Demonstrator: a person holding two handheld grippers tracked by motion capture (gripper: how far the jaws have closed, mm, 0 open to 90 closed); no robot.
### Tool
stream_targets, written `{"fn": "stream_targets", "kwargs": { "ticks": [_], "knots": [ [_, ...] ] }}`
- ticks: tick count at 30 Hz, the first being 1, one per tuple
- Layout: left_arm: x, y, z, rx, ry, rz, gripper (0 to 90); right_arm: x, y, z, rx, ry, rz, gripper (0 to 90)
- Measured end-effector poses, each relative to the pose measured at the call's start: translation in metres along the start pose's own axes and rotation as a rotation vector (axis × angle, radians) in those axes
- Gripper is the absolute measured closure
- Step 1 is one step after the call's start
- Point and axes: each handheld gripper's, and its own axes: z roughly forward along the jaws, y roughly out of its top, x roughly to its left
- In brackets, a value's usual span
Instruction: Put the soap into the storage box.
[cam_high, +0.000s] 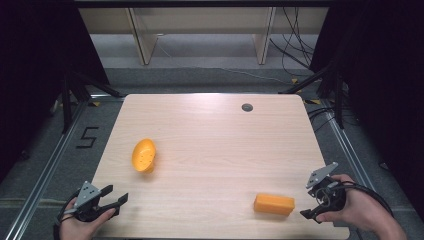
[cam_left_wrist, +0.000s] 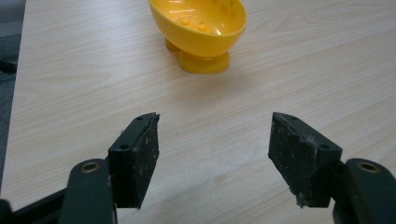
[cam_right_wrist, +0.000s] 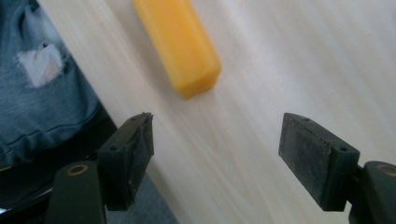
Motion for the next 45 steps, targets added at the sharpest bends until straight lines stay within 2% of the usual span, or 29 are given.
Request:
{"fn": "stream_targets", "kwargs": {
  "ticks": [1, 2, 3, 5, 9, 11, 13, 14, 15, 16, 18, 19, 20, 21, 22, 25, 30, 33, 34, 36, 37, 39, 40, 41, 43, 44, 45],
  "knots": [
    [-0.001, 0.0, -0.001, 0.011, 0.014, 0.001, 32.4, 0.0, 0.0, 0.002, 0.0, 0.007, -0.013, 27.5],
    [-0.002, 0.0, -0.001, 0.008, 0.011, 0.001, 32.3, 0.003, 0.0, 0.005, 0.015, 0.008, 0.01, 27.6],
    [-0.001, 0.0, -0.002, 0.001, 0.01, 0.009, 32.3, 0.004, 0.001, 0.005, 0.02, 0.008, 0.002, 29.7],
    [-0.002, 0.0, -0.003, 0.003, 0.017, -0.007, 32.1, 0.006, 0.003, 0.006, 0.041, 0.002, -0.02, 32.7],
    [0.0, -0.001, -0.003, -0.006, 0.008, 0.005, 32.1, 0.012, 0.009, 0.004, 0.068, 0.0, -0.045, 36.3],
    [0.0, -0.001, -0.003, -0.003, 0.012, 0.004, 31.9, 0.014, 0.014, 0.003, 0.082, -0.006, -0.079, 36.9],
    [-0.001, -0.001, -0.003, -0.009, 0.007, -0.002, 31.6, 0.017, 0.019, 0.002, 0.088, 0.003, -0.095, 37.4],
    [-0.001, 0.0, -0.003, -0.006, 0.009, 0.011, 31.6, 0.017, 0.022, 0.002, 0.099, -0.004, -0.114, 37.5],
    [-0.002, -0.001, -0.003, -0.008, 0.01, 0.002, 31.6, 0.018, 0.023, 0.002, 0.094, 0.003, -0.117, 37.5],
    [-0.001, 0.0, -0.003, -0.008, 0.004, 0.018, 31.5, 0.018, 0.026, 0.001, 0.1, 0.008, -0.133, 37.6],
    [0.0, 0.0, -0.003, -0.011, 0.009, 0.025, 31.3, 0.019, 0.031, 0.001, 0.115, 0.006, -0.15, 37.6],
    [-0.001, 0.0, -0.005, -0.003, 0.026, 0.009, 31.3, 0.019, 0.034, 0.001, 0.119, 0.006, -0.157, 37.4],
    [-0.001, 0.0, -0.005, -0.003, 0.025, 0.013, 31.3, 0.019, 0.037, 0.001, 0.117, -0.001, -0.168, 37.0],
    [-0.001, 0.0, -0.004, -0.008, 0.02, 0.016, 31.3, 0.018, 0.041, 0.001, 0.126, 0.01, -0.197, 36.4],
    [-0.001, 0.0, -0.004, -0.011, 0.02, 0.012, 31.3, 0.019, 0.044, 0.001, 0.13, 0.004, -0.196, 35.9],
    [-0.001, 0.0, -0.005, -0.014, 0.018, 0.018, 31.3, 0.019, 0.053, 0.004, 0.146, 0.015, -0.231, 34.5],
    [-0.001, 0.0, -0.005, -0.016, 0.022, 0.019, 31.3, 0.02, 0.062, 0.015, 0.157, 0.025, -0.231, 32.4],
    [-0.001, -0.001, -0.005, -0.019, 0.024, 0.006, 31.3, 0.02, 0.069, 0.027, 0.168, 0.029, -0.26, 32.5],
    [0.0, -0.001, -0.005, -0.022, 0.021, 0.018, 31.3, 0.02, 0.07, 0.029, 0.176, 0.041, -0.266, 32.6],
    [-0.001, 0.0, -0.005, -0.024, 0.022, 0.017, 31.3, 0.021, 0.073, 0.033, 0.207, 0.026, -0.268, 33.3],
    [-0.001, 0.0, -0.006, -0.017, 0.033, 0.018, 31.3, 0.022, 0.075, 0.036, 0.202, 0.032, -0.282, 34.2],
    [-0.001, 0.0, -0.005, -0.025, 0.023, 0.018, 31.2, 0.023, 0.077, 0.039, 0.224, 0.031, -0.275, 35.3],
    [-0.001, 0.0, -0.005, -0.024, 0.023, 0.018, 31.2, 0.022, 0.078, 0.042, 0.208, 0.037, -0.3, 36.2],
    [-0.001, 0.0, -0.006, -0.02, 0.023, 0.019, 31.1, 0.023, 0.079, 0.044, 0.228, 0.031, -0.29, 37.4],
    [-0.001, 0.0, -0.006, -0.019, 0.035, 0.017, 31.0, 0.023, 0.081, 0.048, 0.232, 0.04, -0.305, 39.8],
    [-0.001, 0.0, -0.006, -0.019, 0.035, 0.017, 31.0, 0.024, 0.081, 0.049, 0.248, 0.039, -0.285, 41.1],
    [-0.001, 0.0, -0.006, -0.024, 0.033, 0.016, 31.0, 0.024, 0.081, 0.049, 0.248, 0.039, -0.285, 41.1]
  ]
}}
